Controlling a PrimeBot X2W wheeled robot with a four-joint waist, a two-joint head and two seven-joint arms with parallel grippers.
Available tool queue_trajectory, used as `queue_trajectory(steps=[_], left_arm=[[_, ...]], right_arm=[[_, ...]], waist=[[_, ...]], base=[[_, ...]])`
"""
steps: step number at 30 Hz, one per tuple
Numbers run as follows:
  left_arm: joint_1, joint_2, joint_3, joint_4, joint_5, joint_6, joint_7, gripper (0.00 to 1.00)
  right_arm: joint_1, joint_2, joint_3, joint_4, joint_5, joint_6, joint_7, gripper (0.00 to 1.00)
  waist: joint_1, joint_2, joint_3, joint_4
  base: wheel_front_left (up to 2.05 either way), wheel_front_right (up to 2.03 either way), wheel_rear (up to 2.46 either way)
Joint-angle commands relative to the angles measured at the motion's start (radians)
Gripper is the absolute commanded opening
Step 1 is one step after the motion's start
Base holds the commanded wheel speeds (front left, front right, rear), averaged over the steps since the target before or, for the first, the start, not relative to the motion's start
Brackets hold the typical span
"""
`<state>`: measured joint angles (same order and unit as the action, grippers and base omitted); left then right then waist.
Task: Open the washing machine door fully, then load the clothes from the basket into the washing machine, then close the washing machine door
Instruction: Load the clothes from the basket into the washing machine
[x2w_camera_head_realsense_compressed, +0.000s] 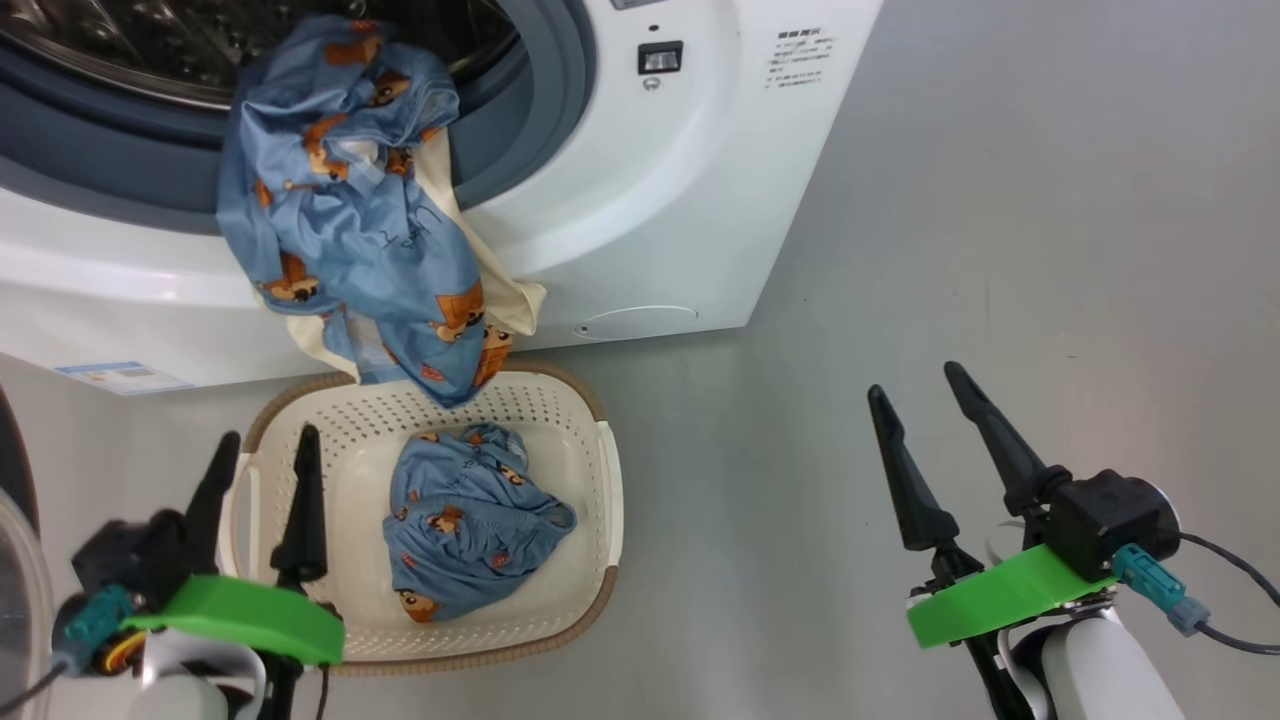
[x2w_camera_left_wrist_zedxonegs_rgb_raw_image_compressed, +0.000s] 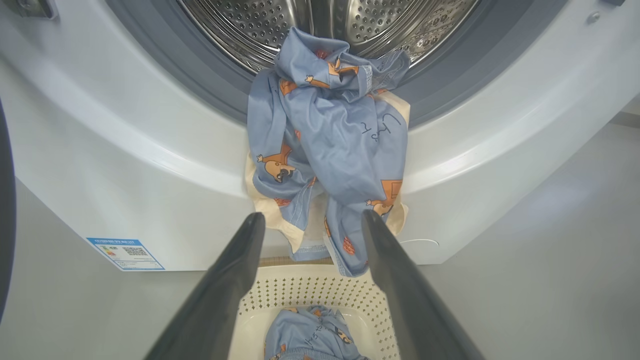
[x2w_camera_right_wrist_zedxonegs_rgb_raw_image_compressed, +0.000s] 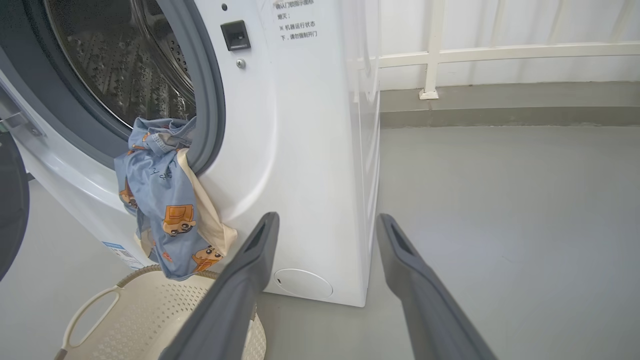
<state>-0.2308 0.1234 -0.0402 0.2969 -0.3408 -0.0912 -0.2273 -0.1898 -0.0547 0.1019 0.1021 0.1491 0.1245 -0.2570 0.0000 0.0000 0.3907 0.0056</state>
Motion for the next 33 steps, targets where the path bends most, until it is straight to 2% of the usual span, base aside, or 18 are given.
queue_trajectory(steps=[1, 15, 33], left_arm=[[0.026, 0.017, 0.031, -0.042, -0.011, 0.009, 0.004, 1.0], [0.167, 0.001, 0.02, -0.218, -0.036, 0.042, 0.06, 1.0], [0.197, 0.022, 0.028, -0.259, -0.049, 0.062, 0.069, 1.0]], right_arm=[[-0.006, 0.005, 0.014, -0.02, -0.017, 0.006, -0.005, 1.0], [0.016, 0.005, -0.016, -0.008, -0.015, 0.006, -0.005, 1.0], [0.047, 0.005, -0.044, 0.036, 0.013, 0.006, -0.005, 1.0]], waist=[[0.0, 0.0, -0.002, 0.004], [0.0, 0.0, -0.026, 0.026], [0.0, 0.0, -0.043, 0.007]], base=[[0.0, 0.0, 0.0], [0.0, 0.0, 0.0], [0.0, 0.0, 0.0]])
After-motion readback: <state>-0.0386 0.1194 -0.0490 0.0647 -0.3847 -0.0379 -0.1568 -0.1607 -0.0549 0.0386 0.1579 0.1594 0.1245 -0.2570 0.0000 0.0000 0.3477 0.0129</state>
